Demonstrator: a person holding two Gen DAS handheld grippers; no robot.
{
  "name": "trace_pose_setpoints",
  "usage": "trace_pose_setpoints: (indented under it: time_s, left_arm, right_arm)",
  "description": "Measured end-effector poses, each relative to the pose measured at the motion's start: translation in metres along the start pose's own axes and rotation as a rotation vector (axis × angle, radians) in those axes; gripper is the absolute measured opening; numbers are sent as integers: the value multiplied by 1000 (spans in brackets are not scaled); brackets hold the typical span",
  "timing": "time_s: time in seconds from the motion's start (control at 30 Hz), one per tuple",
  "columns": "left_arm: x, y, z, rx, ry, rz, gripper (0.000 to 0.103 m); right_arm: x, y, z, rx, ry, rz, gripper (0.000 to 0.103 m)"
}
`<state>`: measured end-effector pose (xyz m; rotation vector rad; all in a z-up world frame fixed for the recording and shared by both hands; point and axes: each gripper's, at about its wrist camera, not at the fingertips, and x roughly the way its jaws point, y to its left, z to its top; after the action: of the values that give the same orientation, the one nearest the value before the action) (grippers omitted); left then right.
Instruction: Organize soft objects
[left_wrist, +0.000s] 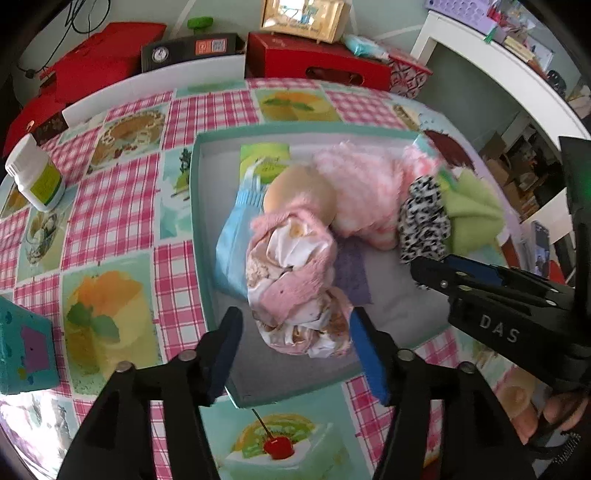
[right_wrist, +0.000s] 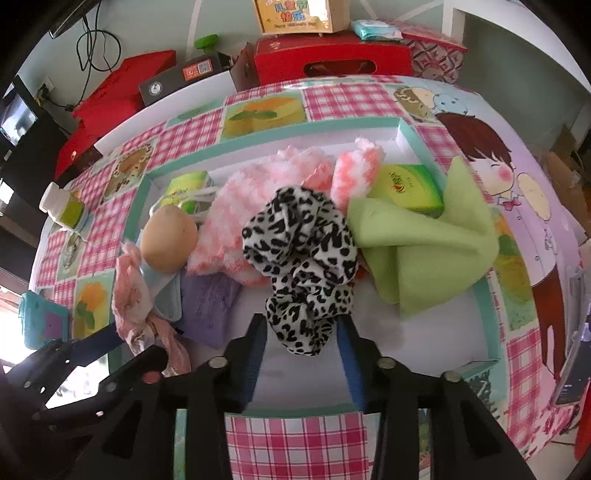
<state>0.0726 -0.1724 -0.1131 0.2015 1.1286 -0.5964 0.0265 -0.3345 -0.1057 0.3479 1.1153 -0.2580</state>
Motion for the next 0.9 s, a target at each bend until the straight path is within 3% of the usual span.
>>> trace_pose_setpoints:
  time_s: [0.13, 0.23, 0.27, 0.33, 0.43, 0.5, 0.53, 0.9]
  left_arm:
    - [-10, 0, 2, 8, -24, -7, 65]
    - [-16, 3, 4, -5, -41, -3, 66]
    - [-19, 6, 5, -14, -50, 1, 68]
    - [-24, 12, 7, -35, -75, 18, 86]
    - [-31, 22, 10, -63, -135, 84, 91]
    - [-33, 31, 11, -88, -160, 135, 94]
    - [-32, 36, 11, -105, -162, 153, 96]
    - [-36, 60, 7, -169, -170, 186, 96]
  right_arm:
    - [-7, 1, 2, -2, -21, 0, 47]
    - [-10, 3, 3, -8, -30, -6, 56]
    - [-11, 3, 3, -10, -34, -8, 60]
    - [-12, 4, 3, -10, -39, -11, 69]
    - [-11, 3, 4, -5, -42, -17, 81]
    - [-9, 3, 4, 1, -43, -30, 99]
    - [-9, 2, 4, 4, -46, -37, 102]
    - [-17, 6, -11, 0, -52, -38, 103]
